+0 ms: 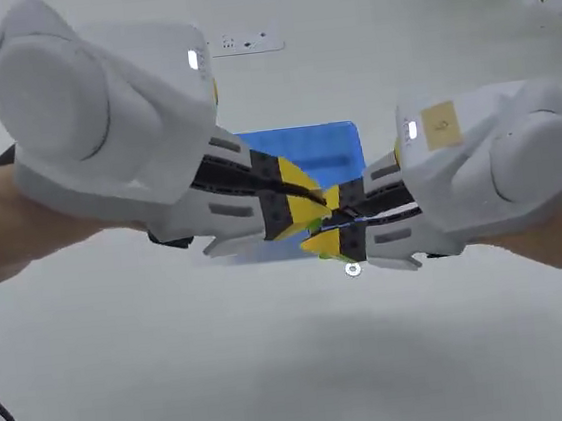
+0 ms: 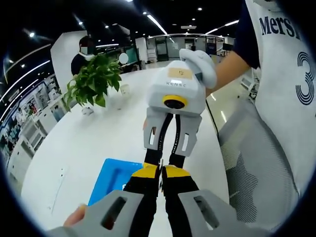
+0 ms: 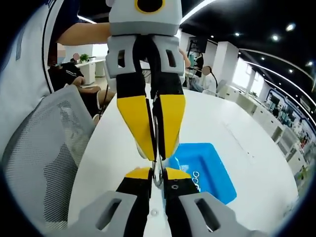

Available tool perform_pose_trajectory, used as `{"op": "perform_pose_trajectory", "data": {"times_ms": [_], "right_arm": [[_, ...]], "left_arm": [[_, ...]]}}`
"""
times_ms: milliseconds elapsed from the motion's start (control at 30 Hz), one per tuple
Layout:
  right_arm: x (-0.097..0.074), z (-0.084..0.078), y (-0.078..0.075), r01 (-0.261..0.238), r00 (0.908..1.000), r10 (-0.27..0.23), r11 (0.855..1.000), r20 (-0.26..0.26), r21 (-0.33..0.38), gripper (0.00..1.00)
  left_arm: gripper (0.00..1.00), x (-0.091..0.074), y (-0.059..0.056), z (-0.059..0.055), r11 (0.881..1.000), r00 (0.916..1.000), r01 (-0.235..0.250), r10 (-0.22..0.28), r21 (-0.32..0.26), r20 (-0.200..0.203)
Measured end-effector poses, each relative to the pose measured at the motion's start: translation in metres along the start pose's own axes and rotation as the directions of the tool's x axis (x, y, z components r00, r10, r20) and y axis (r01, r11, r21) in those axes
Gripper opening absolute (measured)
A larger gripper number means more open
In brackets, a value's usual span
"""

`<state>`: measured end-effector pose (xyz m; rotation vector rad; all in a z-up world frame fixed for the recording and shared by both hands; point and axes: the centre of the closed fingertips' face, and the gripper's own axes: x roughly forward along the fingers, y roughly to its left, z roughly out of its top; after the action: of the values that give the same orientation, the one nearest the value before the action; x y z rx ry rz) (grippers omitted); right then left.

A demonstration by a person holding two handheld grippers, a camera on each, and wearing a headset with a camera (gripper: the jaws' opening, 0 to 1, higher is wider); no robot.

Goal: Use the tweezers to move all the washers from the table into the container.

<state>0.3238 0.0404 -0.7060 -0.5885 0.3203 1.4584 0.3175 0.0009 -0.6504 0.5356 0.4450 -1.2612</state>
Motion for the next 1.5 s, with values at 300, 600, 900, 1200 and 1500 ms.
{"op": "perform_pose_trajectory", "data": {"times_ms": [300,600,900,1200,1500], "right_arm": [[0.0,0.016,-0.031,0.042,0.9991,-0.042,0.998,0.009,-0.036,0.1],[0.009,0.009,-0.063,0.056,0.9984,-0.056,0.998,0.003,-0.023,0.1],[0.032,-0.017,-0.08,0.039,0.9986,-0.039,0.999,-0.036,-0.004,0.1],[0.05,-0.033,-0.086,0.019,0.9982,-0.018,1.0,-0.057,0.024,0.1],[0.061,-0.047,-0.089,0.004,0.9972,-0.001,0.999,-0.074,0.046,0.1]], "left_arm": [[0.06,-0.009,0.033,0.005,0.998,0.9995,-0.03,0.029,0.049,0.01],[0.06,-0.001,0.068,-0.004,0.997,0.9985,-0.052,0.051,0.048,0.022],[0.06,0.014,0.086,-0.029,0.998,0.9976,-0.069,0.069,-0.007,0.012],[0.07,0.022,0.098,-0.052,0.997,0.9977,-0.068,0.067,-0.049,-0.013],[0.07,0.034,0.105,-0.068,0.995,0.9981,-0.06,0.058,-0.079,-0.02]]}}
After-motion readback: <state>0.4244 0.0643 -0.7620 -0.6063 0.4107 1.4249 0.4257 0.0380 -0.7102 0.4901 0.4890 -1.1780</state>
